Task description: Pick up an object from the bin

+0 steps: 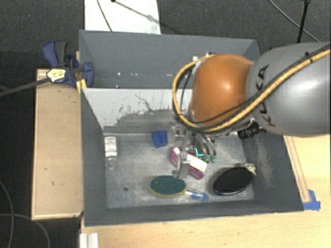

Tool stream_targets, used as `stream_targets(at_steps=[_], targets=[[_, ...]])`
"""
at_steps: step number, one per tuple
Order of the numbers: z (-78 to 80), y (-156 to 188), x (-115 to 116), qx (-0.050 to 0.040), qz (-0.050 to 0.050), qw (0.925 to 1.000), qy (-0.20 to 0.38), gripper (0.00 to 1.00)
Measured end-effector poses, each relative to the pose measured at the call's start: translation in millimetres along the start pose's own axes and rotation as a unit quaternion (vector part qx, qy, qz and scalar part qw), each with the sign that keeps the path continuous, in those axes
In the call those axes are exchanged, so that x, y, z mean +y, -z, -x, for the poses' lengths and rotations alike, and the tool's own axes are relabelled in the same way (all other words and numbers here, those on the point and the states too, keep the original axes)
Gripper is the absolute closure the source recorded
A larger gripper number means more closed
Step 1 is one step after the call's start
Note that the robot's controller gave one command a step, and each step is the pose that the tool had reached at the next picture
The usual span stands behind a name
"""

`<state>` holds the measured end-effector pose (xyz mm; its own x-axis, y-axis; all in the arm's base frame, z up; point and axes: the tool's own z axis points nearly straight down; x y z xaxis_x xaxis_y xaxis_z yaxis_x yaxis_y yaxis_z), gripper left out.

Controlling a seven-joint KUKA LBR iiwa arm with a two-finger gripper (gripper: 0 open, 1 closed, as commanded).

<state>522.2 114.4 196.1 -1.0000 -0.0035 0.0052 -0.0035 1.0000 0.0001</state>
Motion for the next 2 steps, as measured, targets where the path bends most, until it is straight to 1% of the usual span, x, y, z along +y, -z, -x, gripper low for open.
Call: stream_targets(at_steps=[1,2], targets=[[-42.3,-126,-25,-0.0062,0.002,1.0,0.005,0.0],[-39.3,-95,-10,-0.0042,0.001,0.998,-0.063,0.0]])
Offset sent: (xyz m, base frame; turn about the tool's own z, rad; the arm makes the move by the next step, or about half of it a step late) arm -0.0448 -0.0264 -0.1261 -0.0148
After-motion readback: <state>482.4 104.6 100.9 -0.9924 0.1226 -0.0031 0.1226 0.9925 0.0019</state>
